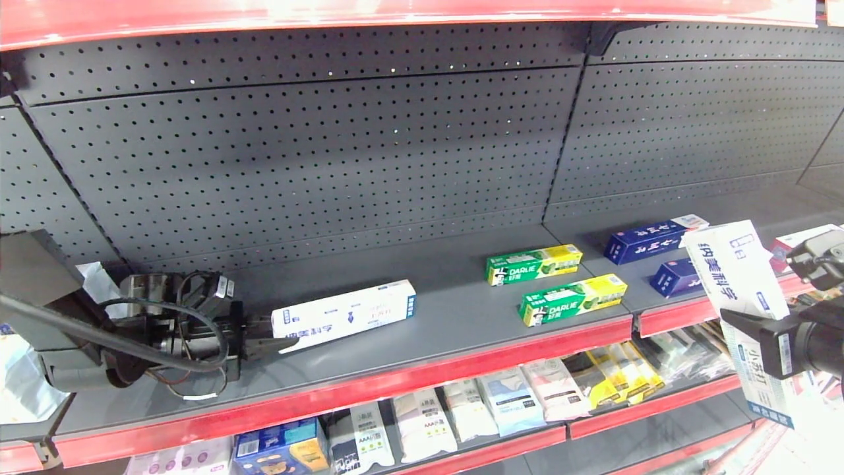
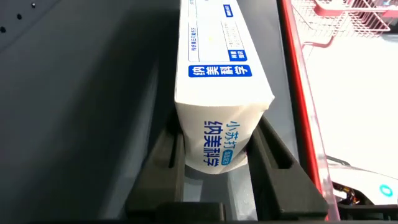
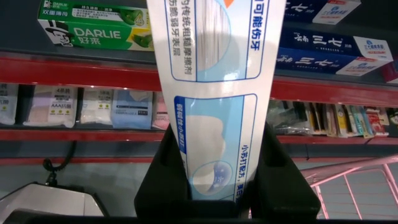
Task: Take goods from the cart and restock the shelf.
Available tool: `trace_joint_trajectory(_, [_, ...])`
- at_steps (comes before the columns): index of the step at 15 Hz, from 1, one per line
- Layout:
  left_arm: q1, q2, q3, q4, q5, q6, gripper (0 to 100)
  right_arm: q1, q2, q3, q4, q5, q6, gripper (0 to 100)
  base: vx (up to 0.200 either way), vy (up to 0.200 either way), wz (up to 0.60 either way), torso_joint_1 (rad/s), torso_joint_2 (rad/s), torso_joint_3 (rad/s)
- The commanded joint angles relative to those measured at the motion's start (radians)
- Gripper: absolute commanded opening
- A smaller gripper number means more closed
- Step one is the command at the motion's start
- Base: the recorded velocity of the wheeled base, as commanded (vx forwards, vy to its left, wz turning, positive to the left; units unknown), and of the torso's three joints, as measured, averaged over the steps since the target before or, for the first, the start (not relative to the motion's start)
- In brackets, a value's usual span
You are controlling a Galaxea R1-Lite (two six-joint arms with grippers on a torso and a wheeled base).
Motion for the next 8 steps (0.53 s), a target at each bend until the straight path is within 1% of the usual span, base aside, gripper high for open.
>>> trace_joint_trajectory(1, [0.013, -0.003, 0.012, -0.004, -0.005, 0.013, 0, 0.000, 0.009, -0.006, 0.000, 0.001, 0.000, 0, 0.000, 0.000, 0.00, 0.000, 0.00, 0.000])
trace_joint_trajectory(4, [0.022, -0.017, 0.044, -0.036, -0.031, 0.015, 0, 0.008, 0.012, -0.006, 0.000, 0.001, -0.011, 0, 0.000, 0.000, 0.00, 0.000, 0.00, 0.000])
trace_joint_trajectory(7, [0.024, -0.034, 0.091, -0.045, -0.040, 0.016, 0, 0.011, 0.012, -0.006, 0.000, 0.001, -0.014, 0, 0.000, 0.000, 0.00, 0.000, 0.00, 0.000])
trace_joint_trajectory(8, [0.029, -0.036, 0.110, -0.065, -0.040, 0.015, 0, 0.016, 0.012, -0.007, 0.000, 0.001, -0.014, 0, 0.000, 0.000, 0.00, 0.000, 0.00, 0.000])
